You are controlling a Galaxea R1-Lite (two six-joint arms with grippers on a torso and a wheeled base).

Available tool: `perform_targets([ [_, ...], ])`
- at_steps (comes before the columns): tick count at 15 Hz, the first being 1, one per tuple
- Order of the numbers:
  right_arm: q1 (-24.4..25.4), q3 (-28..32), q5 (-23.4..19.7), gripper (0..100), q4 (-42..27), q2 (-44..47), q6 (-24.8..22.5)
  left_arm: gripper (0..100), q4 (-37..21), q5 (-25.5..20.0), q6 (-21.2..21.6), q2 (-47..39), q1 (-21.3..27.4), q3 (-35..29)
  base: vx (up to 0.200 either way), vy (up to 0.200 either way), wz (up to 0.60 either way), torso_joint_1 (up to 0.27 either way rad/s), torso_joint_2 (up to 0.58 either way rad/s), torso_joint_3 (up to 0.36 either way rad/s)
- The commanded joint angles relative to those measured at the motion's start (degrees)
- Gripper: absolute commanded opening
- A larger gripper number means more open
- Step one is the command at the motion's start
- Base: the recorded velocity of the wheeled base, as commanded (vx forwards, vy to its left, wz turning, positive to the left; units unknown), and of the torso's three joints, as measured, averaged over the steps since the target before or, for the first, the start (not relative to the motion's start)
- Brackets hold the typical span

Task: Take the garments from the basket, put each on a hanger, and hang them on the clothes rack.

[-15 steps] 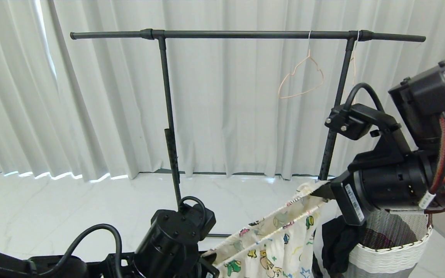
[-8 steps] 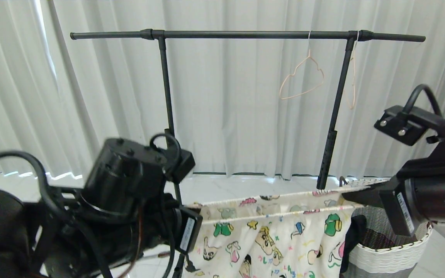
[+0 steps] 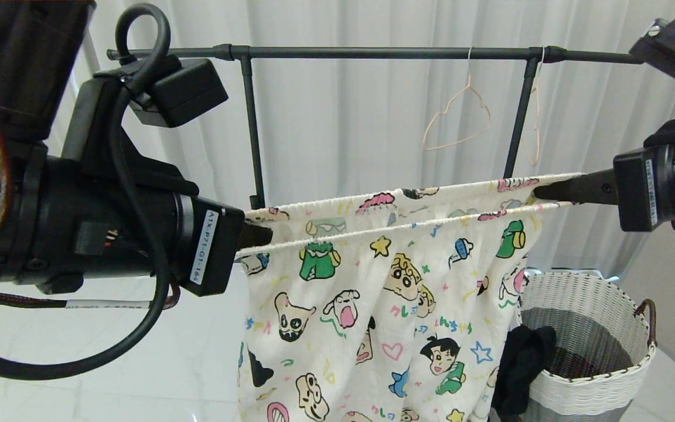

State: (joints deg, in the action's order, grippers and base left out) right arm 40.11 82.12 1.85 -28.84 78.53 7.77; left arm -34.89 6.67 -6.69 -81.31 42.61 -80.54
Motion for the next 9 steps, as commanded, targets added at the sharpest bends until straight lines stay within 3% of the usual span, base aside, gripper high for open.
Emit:
perform_targets([
  [1, 0.1, 0.3, -0.7, 0, -2.4, -1.5, 0.1, 0, 1.2, 0.2, 0.5, 0.5, 0.5, 1.4, 0.000, 0.000, 0.00, 0.000, 0.00, 0.000],
  [4, 2.5, 0.2, -9.2, 0, -13.6, -8.9, 0.1, 0, 12.7, 0.1, 4.6, -1.7, 0.4, 1.8, 0.000, 0.000, 0.00, 0.000, 0.00, 0.000],
  [6, 6.7, -0.6, -9.8, 0, -16.4, -11.2, 0.2, 0, 15.6, 0.0, 8.4, -3.3, 0.4, 1.5, 0.000, 0.000, 0.00, 0.000, 0.00, 0.000],
  [7, 10.6, -2.5, -9.8, 0, -16.6, -12.4, 0.4, 0, 17.3, -0.2, 8.8, -4.8, 0.5, 0.6, 0.000, 0.000, 0.00, 0.000, 0.00, 0.000],
  [9, 13.9, -4.0, -9.7, 0, -16.5, -12.5, 0.4, 0, 17.3, -1.1, 8.9, -6.1, 0.5, -1.1, 0.000, 0.000, 0.00, 0.000, 0.00, 0.000],
])
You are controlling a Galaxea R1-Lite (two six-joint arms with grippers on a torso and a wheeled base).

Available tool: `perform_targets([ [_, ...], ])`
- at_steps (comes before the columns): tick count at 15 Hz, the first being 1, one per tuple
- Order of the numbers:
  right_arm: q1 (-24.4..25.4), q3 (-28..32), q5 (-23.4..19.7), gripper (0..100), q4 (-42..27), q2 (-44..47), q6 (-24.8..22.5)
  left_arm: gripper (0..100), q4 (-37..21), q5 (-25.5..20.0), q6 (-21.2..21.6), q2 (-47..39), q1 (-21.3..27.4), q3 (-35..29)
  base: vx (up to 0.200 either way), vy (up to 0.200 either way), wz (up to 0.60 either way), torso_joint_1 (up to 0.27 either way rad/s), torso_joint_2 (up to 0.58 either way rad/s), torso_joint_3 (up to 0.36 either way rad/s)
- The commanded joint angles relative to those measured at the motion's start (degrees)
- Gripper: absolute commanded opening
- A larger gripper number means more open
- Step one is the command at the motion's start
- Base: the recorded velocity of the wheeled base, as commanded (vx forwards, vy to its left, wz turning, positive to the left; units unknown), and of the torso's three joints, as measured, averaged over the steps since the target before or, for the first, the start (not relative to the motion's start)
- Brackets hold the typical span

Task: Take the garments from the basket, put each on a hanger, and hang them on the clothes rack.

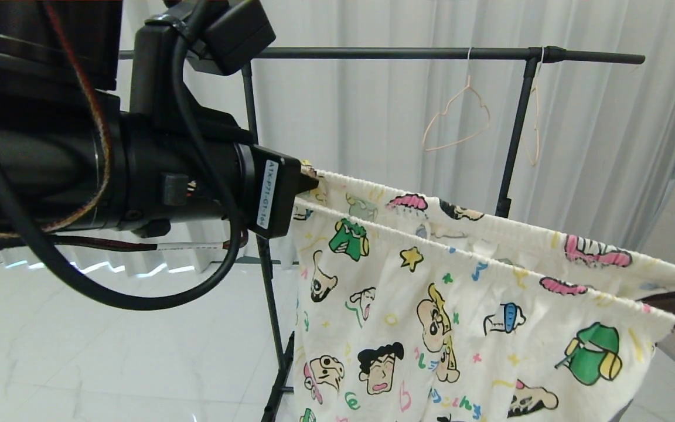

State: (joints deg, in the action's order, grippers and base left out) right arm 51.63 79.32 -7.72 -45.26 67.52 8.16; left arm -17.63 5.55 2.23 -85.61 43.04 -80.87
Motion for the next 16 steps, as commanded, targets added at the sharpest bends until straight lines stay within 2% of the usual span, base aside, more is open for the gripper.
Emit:
perform_targets([
  [1, 3.1, -1.2, 0.0, 0, 0.0, -1.5, 0.1, 0, 0.0, -0.3, 0.1, -1.8, 0.0, -1.0, 0.000, 0.000, 0.00, 0.000, 0.00, 0.000],
  [4, 2.9, -1.4, 0.5, 0, 0.1, -1.5, 0.1, 0, -0.3, -0.2, -0.4, -0.9, 0.0, -0.4, 0.000, 0.000, 0.00, 0.000, 0.00, 0.000],
  [6, -0.7, -2.5, 0.7, 0, 3.3, -0.9, -0.1, 0, -3.9, -0.2, -3.4, 2.0, 0.4, 0.4, 0.000, 0.000, 0.00, 0.000, 0.00, 0.000],
  [7, -3.0, -3.5, 0.6, 0, 7.4, 0.0, -0.2, 0, -7.4, -0.2, -6.7, 3.8, 1.4, 0.4, 0.000, 0.000, 0.00, 0.000, 0.00, 0.000],
  [9, -5.8, -4.8, 0.3, 0, 16.1, 3.2, -0.2, 0, -10.8, -0.2, -17.6, 6.0, 4.8, 0.5, 0.000, 0.000, 0.00, 0.000, 0.00, 0.000],
  [10, -6.4, -4.8, 0.3, 0, 20.2, 5.4, -0.2, 0, -12.4, -0.2, -21.7, 7.6, 8.2, 1.3, 0.000, 0.000, 0.00, 0.000, 0.00, 0.000],
  [11, -6.6, -4.4, 0.2, 0, 23.7, 7.4, -0.2, 0, -13.7, -0.2, -23.3, 9.5, 11.8, 2.8, 0.000, 0.000, 0.00, 0.000, 0.00, 0.000],
  [12, -6.7, -3.4, 0.2, 0, 27.2, 9.6, -0.3, 0, -14.9, -0.2, -23.3, 11.8, 15.8, 5.7, 0.000, 0.000, 0.00, 0.000, 0.00, 0.000],
  [13, -6.7, -1.7, 0.2, 0, 27.8, 11.4, -0.3, 0, -15.0, -0.2, -23.4, 13.3, 18.6, 8.5, 0.000, 0.000, 0.00, 0.000, 0.00, 0.000],
  [16, -6.5, 2.5, 0.1, 0, 27.7, 14.1, -0.3, 0, -14.9, 0.2, -23.3, 14.0, 22.3, 10.9, 0.000, 0.000, 0.00, 0.000, 0.00, 0.000],
])
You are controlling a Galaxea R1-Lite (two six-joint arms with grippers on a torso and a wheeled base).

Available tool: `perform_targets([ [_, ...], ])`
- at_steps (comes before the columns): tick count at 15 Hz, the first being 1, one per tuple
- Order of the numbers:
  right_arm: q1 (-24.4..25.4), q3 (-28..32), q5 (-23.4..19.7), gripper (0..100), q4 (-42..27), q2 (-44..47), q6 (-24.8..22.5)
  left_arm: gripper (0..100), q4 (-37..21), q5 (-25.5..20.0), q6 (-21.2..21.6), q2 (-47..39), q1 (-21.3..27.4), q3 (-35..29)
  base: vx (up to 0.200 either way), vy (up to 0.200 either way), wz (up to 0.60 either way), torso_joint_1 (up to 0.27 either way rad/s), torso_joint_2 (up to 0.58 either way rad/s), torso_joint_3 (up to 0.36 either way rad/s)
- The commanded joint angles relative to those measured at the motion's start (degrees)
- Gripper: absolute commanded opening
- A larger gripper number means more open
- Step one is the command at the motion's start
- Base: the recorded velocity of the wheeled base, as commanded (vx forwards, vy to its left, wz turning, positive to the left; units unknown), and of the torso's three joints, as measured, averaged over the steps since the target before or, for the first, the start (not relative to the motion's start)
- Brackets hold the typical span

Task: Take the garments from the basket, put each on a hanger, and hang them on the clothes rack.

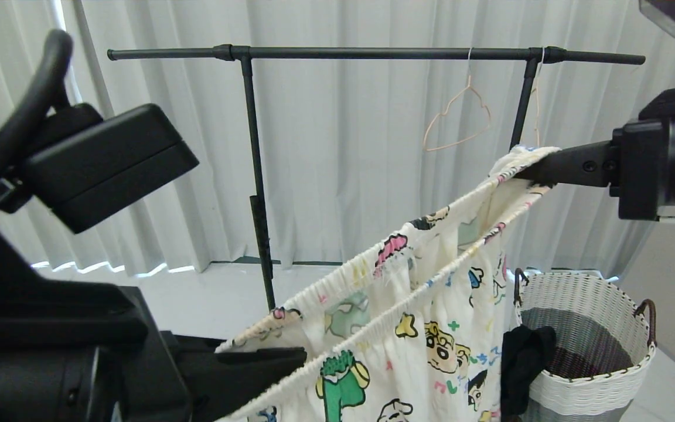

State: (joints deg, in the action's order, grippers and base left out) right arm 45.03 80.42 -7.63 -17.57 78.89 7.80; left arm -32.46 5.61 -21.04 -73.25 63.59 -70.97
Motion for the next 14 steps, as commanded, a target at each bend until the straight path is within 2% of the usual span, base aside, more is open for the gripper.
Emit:
perform_targets([
  [1, 0.0, 1.6, 0.0, 0, -0.1, 2.9, 0.0, 0, -0.1, 0.2, 0.0, 1.4, 1.8, 1.0, 0.000, 0.000, 0.00, 0.000, 0.00, 0.000],
  [3, 0.1, 1.1, 0.1, 0, -0.2, 2.3, 0.0, 0, -0.1, 0.5, 0.1, 1.4, 1.8, 1.1, 0.000, 0.000, 0.00, 0.000, 0.00, 0.000],
  [5, 0.0, 1.3, 0.2, 0, -3.6, 0.7, 0.0, 0, -0.1, 2.6, 1.4, 0.8, 1.4, 1.0, 0.000, 0.000, 0.00, 0.000, 0.00, 0.000],
  [7, -0.2, 1.4, 0.3, 0, -9.3, -2.4, 0.0, 0, 0.1, 5.3, 5.0, -1.2, -3.8, 0.2, 0.000, 0.000, 0.00, 0.000, 0.00, 0.000],
  [8, -0.2, 1.2, 0.3, 0, -15.9, -5.7, -0.1, 0, 1.4, 6.8, 8.2, -4.0, -11.2, -2.1, 0.000, 0.000, 0.00, 0.000, 0.00, 0.000],
  [9, 0.0, 0.8, 0.3, 0, -18.5, -7.1, -0.1, 0, 3.8, 6.8, 8.6, -5.2, -12.7, -3.8, 0.000, 0.000, 0.00, 0.000, 0.00, 0.000],
  [14, 0.2, -0.5, 0.6, 0, -18.9, -7.8, -3.2, 0, 5.2, 7.0, 10.1, -6.4, -13.0, -5.5, 0.000, 0.000, 0.00, 0.000, 0.00, 0.000],
])
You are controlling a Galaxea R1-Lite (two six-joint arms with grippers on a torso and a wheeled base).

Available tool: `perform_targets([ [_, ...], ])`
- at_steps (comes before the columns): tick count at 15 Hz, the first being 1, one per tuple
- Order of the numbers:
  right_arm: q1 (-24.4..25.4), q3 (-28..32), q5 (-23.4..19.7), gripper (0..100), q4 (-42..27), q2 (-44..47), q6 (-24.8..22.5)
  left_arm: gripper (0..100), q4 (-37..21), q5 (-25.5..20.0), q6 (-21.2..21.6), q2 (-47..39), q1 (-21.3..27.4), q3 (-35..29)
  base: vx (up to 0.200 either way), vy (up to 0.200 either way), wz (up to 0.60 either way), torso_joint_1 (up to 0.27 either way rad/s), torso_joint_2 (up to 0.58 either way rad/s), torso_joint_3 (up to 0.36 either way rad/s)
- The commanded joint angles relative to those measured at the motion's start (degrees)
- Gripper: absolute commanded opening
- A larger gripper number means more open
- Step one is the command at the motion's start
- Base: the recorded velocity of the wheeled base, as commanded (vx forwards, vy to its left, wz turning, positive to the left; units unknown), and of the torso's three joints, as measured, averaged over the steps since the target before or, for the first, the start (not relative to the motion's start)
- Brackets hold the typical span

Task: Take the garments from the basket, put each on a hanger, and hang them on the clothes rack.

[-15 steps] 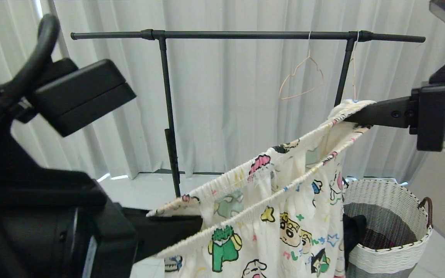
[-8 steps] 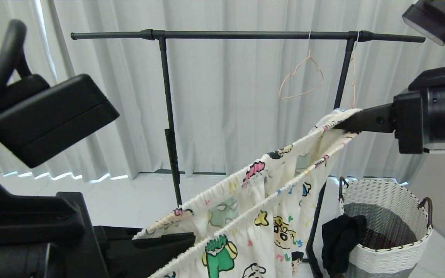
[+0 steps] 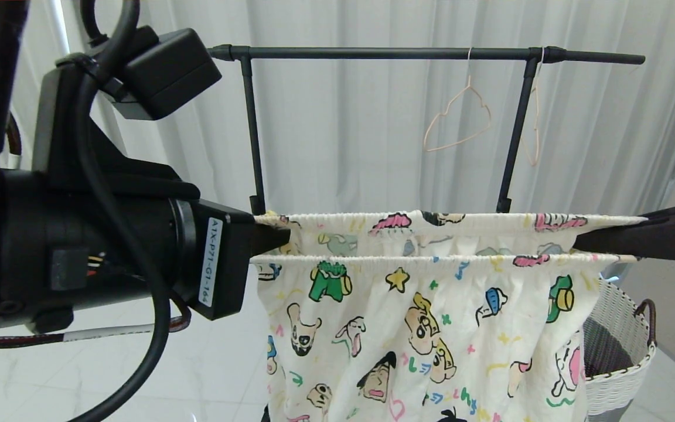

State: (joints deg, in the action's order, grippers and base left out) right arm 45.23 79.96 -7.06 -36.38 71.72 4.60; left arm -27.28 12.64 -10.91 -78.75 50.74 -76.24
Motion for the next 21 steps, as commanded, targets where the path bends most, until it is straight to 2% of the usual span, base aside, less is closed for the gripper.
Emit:
perform_targets([
  [1, 0.0, -0.2, 0.0, 0, -0.1, -1.1, 0.0, 0, 0.0, 0.2, 0.0, -0.8, -0.2, -0.1, 0.000, 0.000, 0.00, 0.000, 0.00, 0.000],
  [3, 0.0, -1.2, 0.0, 0, -0.2, -1.4, 0.0, 0, 0.0, 0.2, 0.0, -0.6, -0.2, -0.1, 0.000, 0.000, 0.00, 0.000, 0.00, 0.000],
  [4, 0.0, -1.5, 0.0, 100, -0.2, -1.8, 0.0, 0, 0.1, 0.5, 0.0, -0.8, -0.3, -0.2, 0.000, 0.000, 0.00, 0.000, 0.00, 0.000],
  [9, -0.8, -3.7, 0.0, 100, -0.2, -4.1, 0.0, 0, 0.5, 2.2, 0.6, -1.8, -2.9, -0.6, 0.000, 0.000, 0.00, 0.000, 0.00, 0.000],
  [10, -2.0, -4.5, 0.1, 100, -0.2, -4.7, 0.0, 0, 0.4, 2.4, 1.5, -3.1, -5.6, -1.6, 0.000, 0.000, 0.00, 0.000, 0.00, 0.000],
  [12, -6.1, -4.6, 0.2, 100, -0.2, -5.2, 0.0, 0, 0.4, 3.0, 5.4, -6.4, -13.6, -3.7, 0.000, 0.000, 0.00, 0.000, 0.00, 0.000],
  [14, -10.9, -4.5, 0.4, 100, -0.3, -5.5, -0.2, 0, 0.4, 2.9, 8.3, -7.4, -18.0, -3.4, 0.000, 0.000, 0.00, 0.000, 0.00, 0.000],
  [15, -13.8, -4.8, 1.2, 100, -0.6, -5.7, -1.2, 0, 0.4, 2.9, 8.3, -7.4, -18.1, -3.2, 0.000, 0.000, 0.00, 0.000, 0.00, 0.000],
  [16, -14.0, -4.9, 1.3, 100, -0.7, -5.7, -1.3, 0, 0.5, 2.8, 8.3, -7.4, -18.1, -3.2, 0.000, 0.000, 0.00, 0.000, 0.00, 0.000],
  [17, -21.0, -7.0, 7.2, 100, -2.0, -5.5, -7.1, 0, 0.5, 3.0, 8.2, -7.6, -18.0, -2.4, 0.000, 0.000, 0.00, 0.000, 0.00, 0.000],
  [19, -28.2, -10.0, 8.0, 100, -1.8, -5.7, -11.9, 0, 0.5, 3.1, 8.2, -8.0, -18.1, -1.6, 0.000, 0.000, 0.00, 0.000, 0.00, 0.000],
  [21, -30.5, -11.0, 8.3, 100, -1.6, -5.8, -12.8, 0, 0.5, 3.1, 8.3, -7.8, -18.1, -1.0, 0.000, 0.000, 0.00, 0.000, 0.00, 0.000],
])
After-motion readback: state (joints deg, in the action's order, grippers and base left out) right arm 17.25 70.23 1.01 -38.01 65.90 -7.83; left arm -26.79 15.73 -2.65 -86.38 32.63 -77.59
